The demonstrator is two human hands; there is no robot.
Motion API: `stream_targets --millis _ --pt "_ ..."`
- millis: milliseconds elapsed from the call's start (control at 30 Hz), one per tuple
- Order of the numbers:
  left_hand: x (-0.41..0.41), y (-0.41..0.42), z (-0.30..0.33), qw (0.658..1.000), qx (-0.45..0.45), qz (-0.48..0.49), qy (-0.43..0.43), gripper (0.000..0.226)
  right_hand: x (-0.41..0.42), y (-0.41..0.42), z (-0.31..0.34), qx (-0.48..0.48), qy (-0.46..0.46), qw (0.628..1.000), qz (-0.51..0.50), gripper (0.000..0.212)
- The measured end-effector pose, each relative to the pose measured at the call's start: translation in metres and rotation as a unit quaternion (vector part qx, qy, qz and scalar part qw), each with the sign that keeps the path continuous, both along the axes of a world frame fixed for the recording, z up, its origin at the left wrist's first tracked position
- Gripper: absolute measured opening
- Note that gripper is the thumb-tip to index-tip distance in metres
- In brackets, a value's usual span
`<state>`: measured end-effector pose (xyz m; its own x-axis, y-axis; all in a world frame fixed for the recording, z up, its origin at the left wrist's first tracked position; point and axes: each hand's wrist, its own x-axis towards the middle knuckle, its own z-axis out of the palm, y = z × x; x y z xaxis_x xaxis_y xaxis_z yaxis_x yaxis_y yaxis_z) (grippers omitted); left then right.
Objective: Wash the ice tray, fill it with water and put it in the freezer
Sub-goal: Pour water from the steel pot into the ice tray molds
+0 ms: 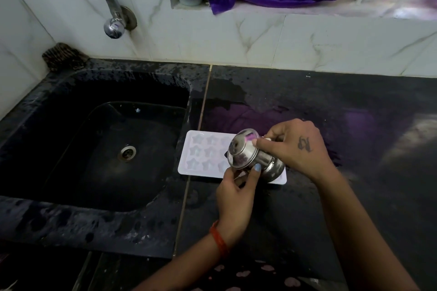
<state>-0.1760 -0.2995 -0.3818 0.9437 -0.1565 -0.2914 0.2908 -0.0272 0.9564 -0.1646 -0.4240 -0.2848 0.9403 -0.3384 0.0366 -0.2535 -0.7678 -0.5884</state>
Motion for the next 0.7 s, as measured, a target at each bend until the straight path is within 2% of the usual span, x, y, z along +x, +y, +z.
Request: stream_targets --millis 167,333,700 --pt "-0.0035 -0.0050 0.0009 0.996 -0.065 -0.013 0.055 0.057 0.0000 0.0014 0.0034 -0.065 0.017 0.998 0.003 0.036" --pt "-0.0052 -0.0072 0.0027 0.990 -0.112 -0.025 0.085 0.030 0.0002 0.0041 0.0071 -0.099 0.029 0.995 0.010 0.034" --pt "-0.0068 -0.0097 0.0059 0.985 -0.143 -0.022 0.095 0.030 0.0025 0.0051 0.0088 -0.136 0.011 0.990 0.029 0.034"
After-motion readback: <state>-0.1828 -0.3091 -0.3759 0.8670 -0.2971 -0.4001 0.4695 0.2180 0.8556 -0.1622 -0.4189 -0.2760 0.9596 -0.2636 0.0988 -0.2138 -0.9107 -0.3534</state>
